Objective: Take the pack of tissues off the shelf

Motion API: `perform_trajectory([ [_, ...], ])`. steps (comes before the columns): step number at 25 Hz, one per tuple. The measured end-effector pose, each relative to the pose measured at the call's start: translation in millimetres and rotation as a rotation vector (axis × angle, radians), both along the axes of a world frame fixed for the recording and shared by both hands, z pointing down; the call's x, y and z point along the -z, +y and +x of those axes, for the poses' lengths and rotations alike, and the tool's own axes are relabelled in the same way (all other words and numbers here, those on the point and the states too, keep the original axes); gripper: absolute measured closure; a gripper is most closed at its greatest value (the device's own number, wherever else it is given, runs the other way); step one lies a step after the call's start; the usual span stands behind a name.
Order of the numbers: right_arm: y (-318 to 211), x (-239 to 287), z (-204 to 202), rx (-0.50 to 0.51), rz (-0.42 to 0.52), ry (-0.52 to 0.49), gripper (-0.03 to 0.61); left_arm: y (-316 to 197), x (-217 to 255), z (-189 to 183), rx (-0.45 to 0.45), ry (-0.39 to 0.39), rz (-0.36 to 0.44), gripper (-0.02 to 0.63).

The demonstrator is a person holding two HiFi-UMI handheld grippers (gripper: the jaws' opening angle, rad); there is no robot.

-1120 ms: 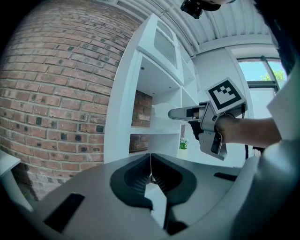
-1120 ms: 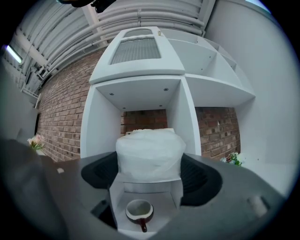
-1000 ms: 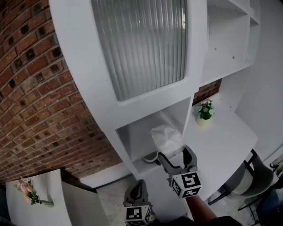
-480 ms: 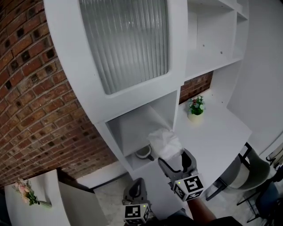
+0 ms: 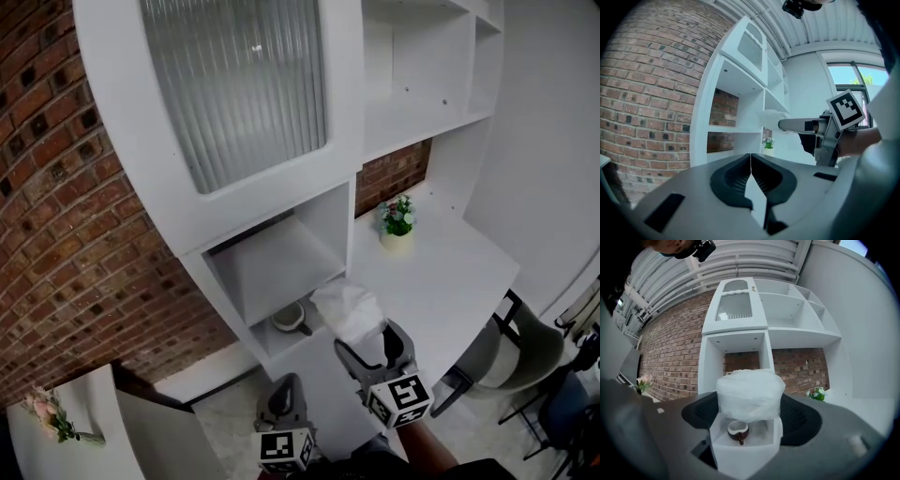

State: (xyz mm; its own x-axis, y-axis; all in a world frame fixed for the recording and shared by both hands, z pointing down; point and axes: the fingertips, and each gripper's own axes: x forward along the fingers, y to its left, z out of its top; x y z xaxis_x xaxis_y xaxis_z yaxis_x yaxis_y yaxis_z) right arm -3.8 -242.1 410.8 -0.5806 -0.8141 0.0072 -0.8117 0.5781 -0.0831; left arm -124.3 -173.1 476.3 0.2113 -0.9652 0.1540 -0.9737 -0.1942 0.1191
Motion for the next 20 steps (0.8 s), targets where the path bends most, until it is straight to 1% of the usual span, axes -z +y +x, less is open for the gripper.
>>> perform_trajectory([
  [4,7,-11,4,0.001,-0.014,0.011,0.192,1,-3,5,-0.011,-0.005,-0.005,0.602],
  [8,14,-28,10,0.001,-0.064,0.033,0.192,4,-8,9,-0.019,-0.005,-0.015,0.602],
  [16,21,-49,17,-0.013,-0.071,0.049,0.192,6,-17,16,-0.034,-0.016,-0.029,0.601],
  [20,26,-61,14,0.017,-0.111,0.041,0.192,7,-22,20,-0.041,-0.023,-0.037,0.601],
])
